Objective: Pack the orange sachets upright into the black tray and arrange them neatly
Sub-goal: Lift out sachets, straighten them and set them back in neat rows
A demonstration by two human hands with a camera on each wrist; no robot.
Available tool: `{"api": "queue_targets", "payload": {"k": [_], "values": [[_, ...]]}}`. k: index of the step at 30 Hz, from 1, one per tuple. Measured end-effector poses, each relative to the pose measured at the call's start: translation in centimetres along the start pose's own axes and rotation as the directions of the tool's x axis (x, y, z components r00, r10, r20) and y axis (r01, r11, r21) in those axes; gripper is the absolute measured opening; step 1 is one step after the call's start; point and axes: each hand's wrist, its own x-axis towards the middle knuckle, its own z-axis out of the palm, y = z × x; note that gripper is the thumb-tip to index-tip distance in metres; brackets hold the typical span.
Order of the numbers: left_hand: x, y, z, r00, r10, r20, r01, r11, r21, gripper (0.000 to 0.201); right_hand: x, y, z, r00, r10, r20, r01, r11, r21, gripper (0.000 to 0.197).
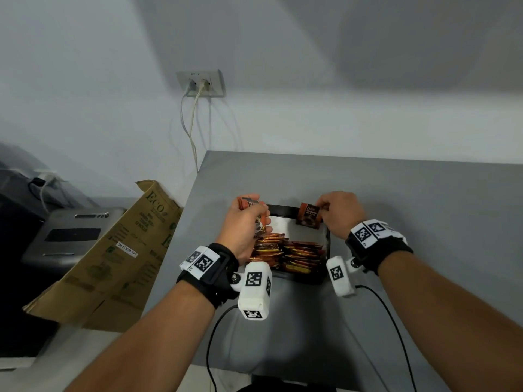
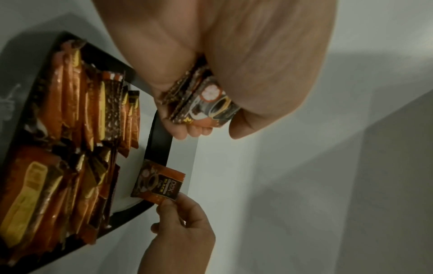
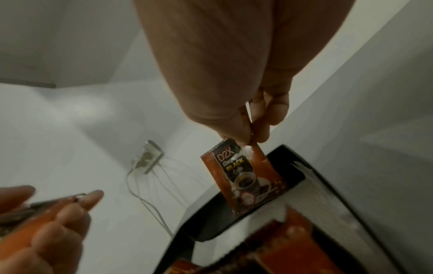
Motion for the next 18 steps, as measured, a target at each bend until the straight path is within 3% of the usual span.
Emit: {"api": "queue_targets", "payload": {"k": [7, 18], "values": [[-0.1, 0.2, -0.3, 1.000, -0.023, -0.007, 0.023, 1.000, 0.020, 0.030, 1.3, 0.8, 0.9, 0.998, 0.021, 0.055, -0.014, 0.991, -0.130, 0.027], [-0.1, 0.2, 0.1, 0.998, -0.061, 0.014, 0.061, 0.998, -0.017, 0.028, 2.0, 1.6, 1.3, 0.995, 0.037, 0.091, -0.024, 0.990, -0.139, 0.024]]}}
